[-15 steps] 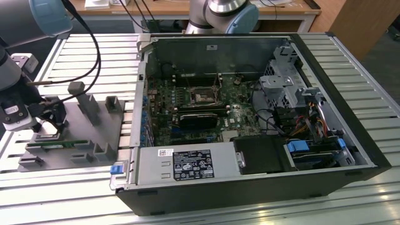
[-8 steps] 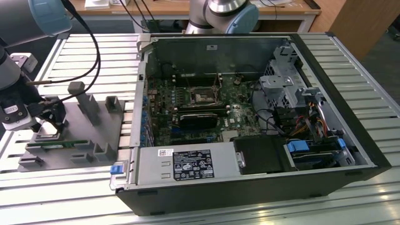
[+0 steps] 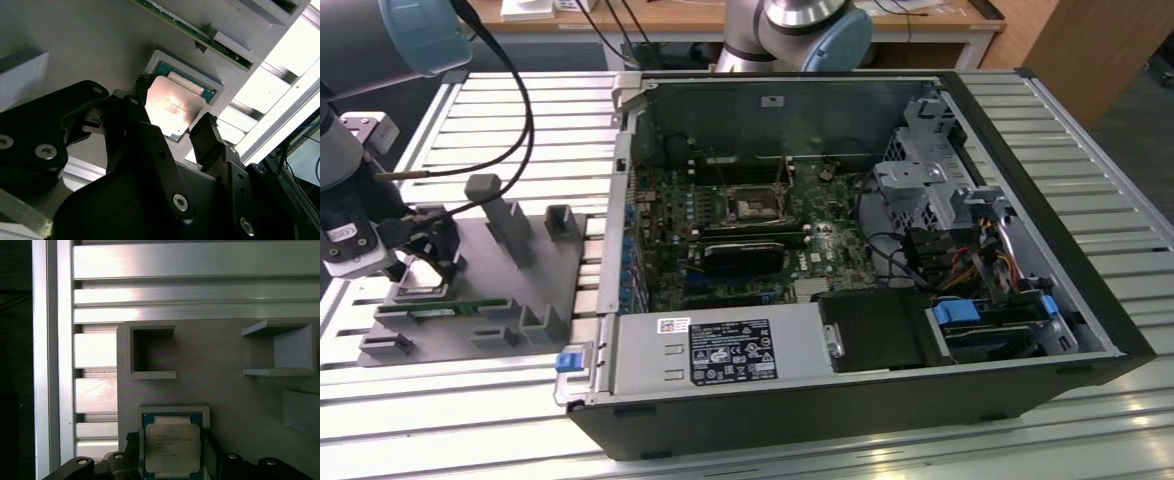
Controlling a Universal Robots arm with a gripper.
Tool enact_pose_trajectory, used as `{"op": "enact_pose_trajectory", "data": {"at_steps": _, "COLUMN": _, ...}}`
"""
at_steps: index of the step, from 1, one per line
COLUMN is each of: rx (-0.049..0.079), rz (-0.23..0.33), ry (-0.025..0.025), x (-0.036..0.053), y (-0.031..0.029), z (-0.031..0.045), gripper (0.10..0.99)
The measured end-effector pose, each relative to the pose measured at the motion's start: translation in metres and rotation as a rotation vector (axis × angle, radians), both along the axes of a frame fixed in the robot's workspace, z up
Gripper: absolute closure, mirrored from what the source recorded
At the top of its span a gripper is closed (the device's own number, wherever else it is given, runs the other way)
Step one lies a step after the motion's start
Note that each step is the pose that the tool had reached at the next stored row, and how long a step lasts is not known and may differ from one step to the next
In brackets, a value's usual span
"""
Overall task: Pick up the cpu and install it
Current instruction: 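Pick up the cpu and move it towards the insertion slot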
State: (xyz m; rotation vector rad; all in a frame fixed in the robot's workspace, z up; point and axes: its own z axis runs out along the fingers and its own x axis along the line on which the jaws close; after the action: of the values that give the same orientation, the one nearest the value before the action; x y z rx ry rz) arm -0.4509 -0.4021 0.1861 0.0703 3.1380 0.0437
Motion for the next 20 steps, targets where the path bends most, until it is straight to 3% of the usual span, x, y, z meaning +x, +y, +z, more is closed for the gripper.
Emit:
{"op": "enact_pose_trajectory", "data": {"at_steps": 3, "rx": 0.0, "rz": 0.0, "ry": 0.0001, "x": 0.0, "y": 0.0, "z": 0.0, "gripper": 0.486}}
{"op": "enact_pose_trajectory", "data": {"at_steps": 4, "rx": 0.0, "rz": 0.0, "ry": 0.0004, "x": 0.0, "y": -0.0001, "z": 0.0001, "gripper": 0.549}}
{"op": "enact_pose_trajectory", "data": {"at_steps": 12, "rx": 0.0, "rz": 0.001, "ry": -0.0004, "x": 0.0, "y": 0.0, "z": 0.001, "gripper": 0.561}}
{"op": "enact_pose_trajectory", "data": {"at_steps": 20, "rx": 0.0, "rz": 0.003, "ry": 0.0001, "x": 0.0, "y": 0.0, "z": 0.0193, "gripper": 0.561}}
